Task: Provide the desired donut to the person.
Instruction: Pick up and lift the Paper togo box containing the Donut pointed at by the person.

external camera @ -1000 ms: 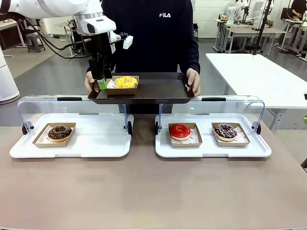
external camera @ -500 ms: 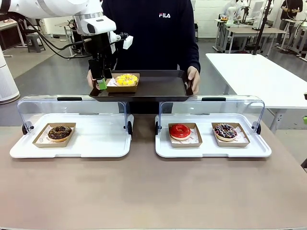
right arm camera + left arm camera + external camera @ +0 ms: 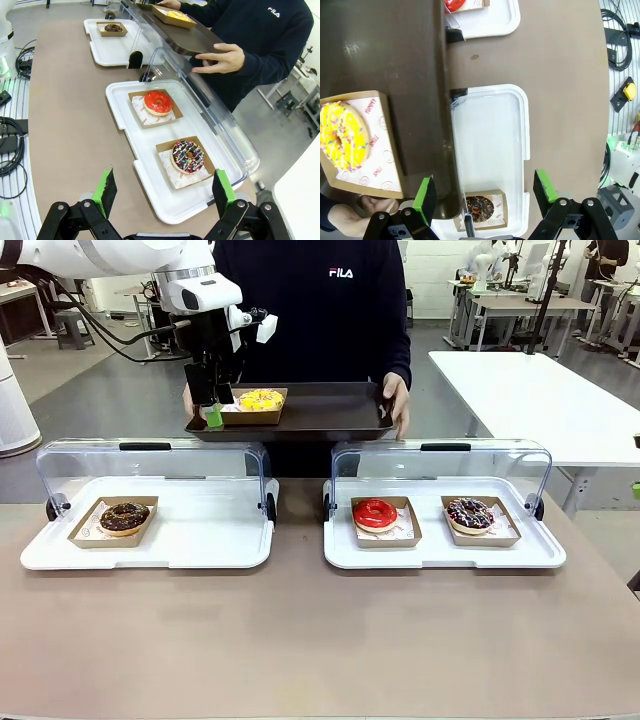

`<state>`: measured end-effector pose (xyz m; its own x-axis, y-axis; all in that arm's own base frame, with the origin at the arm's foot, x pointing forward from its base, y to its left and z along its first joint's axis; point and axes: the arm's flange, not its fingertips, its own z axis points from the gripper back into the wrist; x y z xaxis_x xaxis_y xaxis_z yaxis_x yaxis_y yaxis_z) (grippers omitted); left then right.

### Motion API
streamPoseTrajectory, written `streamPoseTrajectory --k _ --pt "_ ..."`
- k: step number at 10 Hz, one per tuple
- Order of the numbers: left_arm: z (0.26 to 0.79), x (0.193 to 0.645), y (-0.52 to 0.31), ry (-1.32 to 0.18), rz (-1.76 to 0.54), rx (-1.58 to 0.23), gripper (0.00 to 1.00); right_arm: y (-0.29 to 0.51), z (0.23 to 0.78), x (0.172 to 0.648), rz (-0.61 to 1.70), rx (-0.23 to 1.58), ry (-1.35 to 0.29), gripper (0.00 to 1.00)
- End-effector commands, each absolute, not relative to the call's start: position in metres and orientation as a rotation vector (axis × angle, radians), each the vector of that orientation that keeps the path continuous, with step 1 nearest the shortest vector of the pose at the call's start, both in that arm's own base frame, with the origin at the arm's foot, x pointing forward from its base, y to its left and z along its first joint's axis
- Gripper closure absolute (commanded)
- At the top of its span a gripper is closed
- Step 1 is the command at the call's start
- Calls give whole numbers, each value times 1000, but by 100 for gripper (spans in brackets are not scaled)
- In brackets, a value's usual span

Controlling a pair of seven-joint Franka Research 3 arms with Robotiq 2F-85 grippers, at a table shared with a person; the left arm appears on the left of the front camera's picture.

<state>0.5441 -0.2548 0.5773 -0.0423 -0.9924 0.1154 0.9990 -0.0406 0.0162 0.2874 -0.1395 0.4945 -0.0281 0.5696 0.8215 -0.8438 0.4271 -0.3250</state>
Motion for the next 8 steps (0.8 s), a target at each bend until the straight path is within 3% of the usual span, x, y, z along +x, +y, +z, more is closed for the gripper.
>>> streamPoseTrajectory --k 1,8 --pt "579 544 -254 -104 -1603 -68 0 -140 493 291 1165 314 -1145 0" --pt "579 544 -254 -104 -1603 -68 0 -140 493 291 1165 314 -1145 0"
